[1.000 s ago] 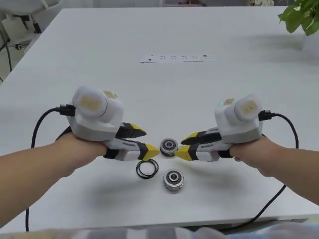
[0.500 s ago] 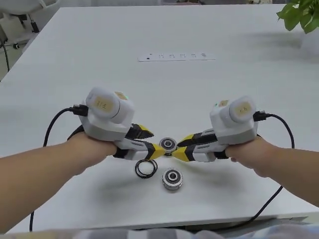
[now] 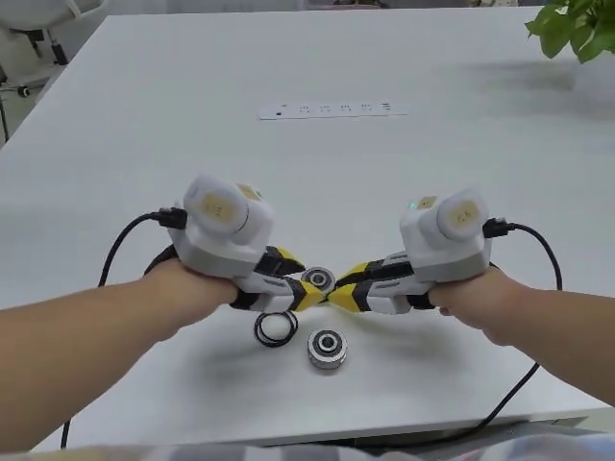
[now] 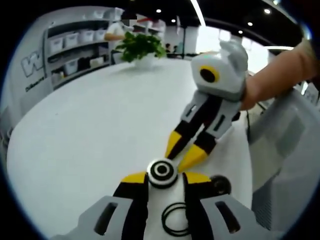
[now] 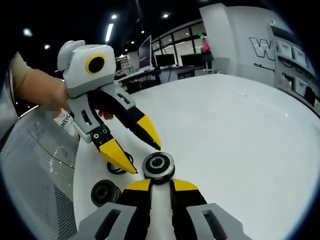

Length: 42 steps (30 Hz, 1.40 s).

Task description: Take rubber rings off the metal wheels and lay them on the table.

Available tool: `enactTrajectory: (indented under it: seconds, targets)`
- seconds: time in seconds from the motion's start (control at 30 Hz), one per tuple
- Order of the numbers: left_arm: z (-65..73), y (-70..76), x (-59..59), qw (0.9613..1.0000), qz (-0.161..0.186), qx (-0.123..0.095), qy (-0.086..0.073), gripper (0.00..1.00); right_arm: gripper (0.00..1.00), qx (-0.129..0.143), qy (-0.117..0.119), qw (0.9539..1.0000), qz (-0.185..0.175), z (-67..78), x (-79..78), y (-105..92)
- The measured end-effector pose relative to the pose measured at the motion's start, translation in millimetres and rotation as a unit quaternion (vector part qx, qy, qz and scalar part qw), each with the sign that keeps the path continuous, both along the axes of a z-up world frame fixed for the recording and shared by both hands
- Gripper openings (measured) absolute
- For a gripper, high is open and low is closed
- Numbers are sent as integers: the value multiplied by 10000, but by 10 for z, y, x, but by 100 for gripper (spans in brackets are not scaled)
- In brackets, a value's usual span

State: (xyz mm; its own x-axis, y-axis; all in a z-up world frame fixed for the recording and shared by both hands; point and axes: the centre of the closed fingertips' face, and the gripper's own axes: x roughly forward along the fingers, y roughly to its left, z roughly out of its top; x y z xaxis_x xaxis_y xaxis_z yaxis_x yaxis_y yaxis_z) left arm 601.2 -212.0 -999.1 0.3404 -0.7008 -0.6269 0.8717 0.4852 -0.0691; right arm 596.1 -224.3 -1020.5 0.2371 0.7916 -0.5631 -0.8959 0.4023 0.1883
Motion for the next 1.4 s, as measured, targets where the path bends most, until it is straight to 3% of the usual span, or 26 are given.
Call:
enactTrajectory:
  seconds: [0.37, 0.67, 0.77, 0.97, 1.1, 1.2, 1.23, 1.4]
  targets:
    - [-37, -77, 37, 9999, -41, 92, -36, 20, 10, -7, -66, 10000, 4, 1, 12, -5]
    - [-42, -65, 72, 9996, 52, 204, -194, 14, 8, -14, -105, 9999, -7, -6, 14, -6]
    - [-61, -63, 70, 9995, 86, 206, -215, 14, 1, -40, -71, 9999, -65, -18, 17, -31]
    - [-56, -62, 64, 9994, 117, 193, -264, 14, 0, 11, 26, 9997, -233, -21, 34, -22]
    - [-56, -59, 64, 9993, 123, 208, -297, 14, 0, 258, 457, 9973, -513, -26, 49, -36]
    - [-49, -62, 59, 9991, 142, 215, -332, 14, 0, 541, 784, 9925, -763, -1, 64, -38]
    - [-50, -64, 58, 9991, 142, 223, -342, 14, 0, 492, 761, 9932, -736, -1, 65, -53]
    - [-47, -62, 58, 9990, 230, 249, -287, 13, 0, 773, 1047, 9863, -1013, 63, 63, -50]
